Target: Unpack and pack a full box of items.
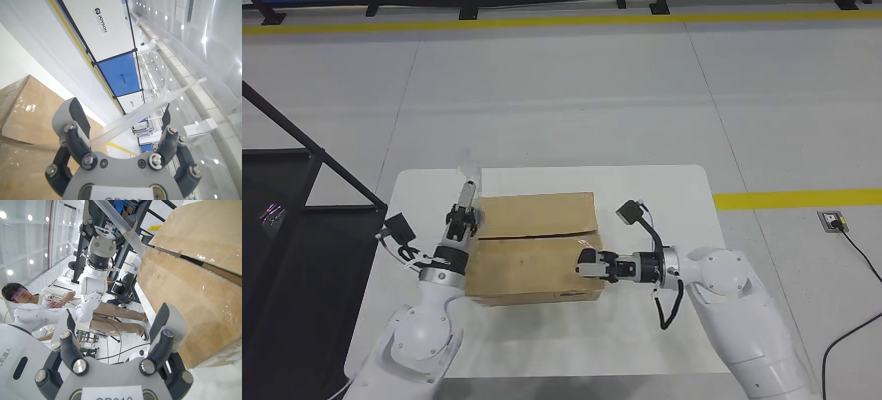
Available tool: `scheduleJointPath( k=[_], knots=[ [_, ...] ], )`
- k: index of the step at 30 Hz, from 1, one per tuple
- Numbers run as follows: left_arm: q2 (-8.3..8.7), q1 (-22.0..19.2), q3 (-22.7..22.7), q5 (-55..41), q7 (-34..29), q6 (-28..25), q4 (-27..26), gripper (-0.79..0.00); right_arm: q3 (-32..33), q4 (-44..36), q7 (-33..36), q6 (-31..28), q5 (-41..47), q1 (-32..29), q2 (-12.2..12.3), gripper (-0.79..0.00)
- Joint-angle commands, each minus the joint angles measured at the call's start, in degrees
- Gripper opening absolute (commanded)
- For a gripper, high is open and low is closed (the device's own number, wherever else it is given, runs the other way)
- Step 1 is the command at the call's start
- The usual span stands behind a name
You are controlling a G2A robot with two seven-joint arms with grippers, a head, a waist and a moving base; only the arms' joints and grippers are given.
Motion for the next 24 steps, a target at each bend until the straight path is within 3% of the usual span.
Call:
scheduleJointPath(
  k=[1, 10, 14, 20, 24],
  knots=[
    [-0.26, -0.4, 0.7, 0.7, 0.0, 0.2, 0.3, 0.000, -0.1, -0.2, -0.1, 0.1, 0.0, 0.0, 0.1, 0.000],
    [-1.56, -2.2, 3.8, 3.9, 0.3, 0.8, 2.3, 0.000, -0.7, -0.6, -0.4, 0.3, 0.3, 0.3, 0.7, 0.000],
    [-1.74, -1.2, 3.2, 3.7, -1.3, -0.1, 0.9, 0.000, -1.2, -0.3, -0.8, 0.3, 0.5, 0.5, 0.9, 0.000],
    [-1.12, 3.1, -5.5, -2.6, -5.5, -3.1, -4.2, 0.000, -1.2, -0.8, -9.5, 1.6, -2.3, 0.6, 0.9, 0.000],
    [-0.23, 5.9, -13.6, -5.8, -12.7, -6.0, -5.2, 0.000, -1.6, -2.1, -16.4, 5.4, -7.1, 2.3, 0.8, 0.000]
  ],
)
